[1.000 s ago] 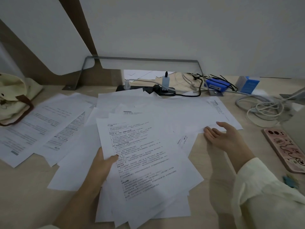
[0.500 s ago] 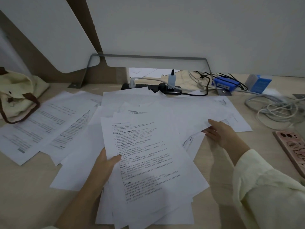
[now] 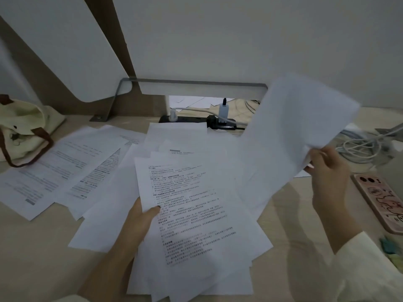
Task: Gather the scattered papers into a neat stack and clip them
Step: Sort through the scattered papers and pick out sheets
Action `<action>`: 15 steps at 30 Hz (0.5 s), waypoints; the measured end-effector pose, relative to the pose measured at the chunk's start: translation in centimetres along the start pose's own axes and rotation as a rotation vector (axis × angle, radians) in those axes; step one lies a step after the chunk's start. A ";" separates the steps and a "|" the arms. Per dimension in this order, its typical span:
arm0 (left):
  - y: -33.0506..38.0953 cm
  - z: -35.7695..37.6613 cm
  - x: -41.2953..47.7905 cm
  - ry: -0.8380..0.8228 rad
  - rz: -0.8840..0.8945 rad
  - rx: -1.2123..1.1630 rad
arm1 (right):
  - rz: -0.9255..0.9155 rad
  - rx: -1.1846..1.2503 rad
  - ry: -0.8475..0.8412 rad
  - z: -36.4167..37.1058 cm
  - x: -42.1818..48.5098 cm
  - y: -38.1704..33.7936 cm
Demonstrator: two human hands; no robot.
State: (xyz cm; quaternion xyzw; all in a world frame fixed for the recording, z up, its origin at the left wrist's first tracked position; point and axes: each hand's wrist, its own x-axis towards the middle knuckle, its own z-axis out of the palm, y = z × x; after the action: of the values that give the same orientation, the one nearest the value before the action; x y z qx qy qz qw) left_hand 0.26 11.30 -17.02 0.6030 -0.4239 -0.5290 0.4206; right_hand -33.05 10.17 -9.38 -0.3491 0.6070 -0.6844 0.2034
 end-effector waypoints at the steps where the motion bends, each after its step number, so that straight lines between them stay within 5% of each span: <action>1: 0.1 0.0 -0.1 -0.006 -0.001 -0.010 | -0.044 0.015 -0.022 -0.2 -0.2 -1.2; 10: 1.5 -0.8 -1.3 -0.013 0.010 -0.106 | -0.229 0.356 -0.224 0.1 -1.9 -11.4; 15: 2.1 -2.5 -2.0 0.001 0.036 -0.150 | 0.034 0.463 -0.321 0.6 -1.3 -11.1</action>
State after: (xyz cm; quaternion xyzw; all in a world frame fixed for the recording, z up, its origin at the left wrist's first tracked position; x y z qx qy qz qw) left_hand 2.44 12.78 -14.28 0.5622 -0.3936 -0.5515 0.4742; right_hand -30.15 12.69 1.18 -0.3872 0.4004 -0.7371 0.3828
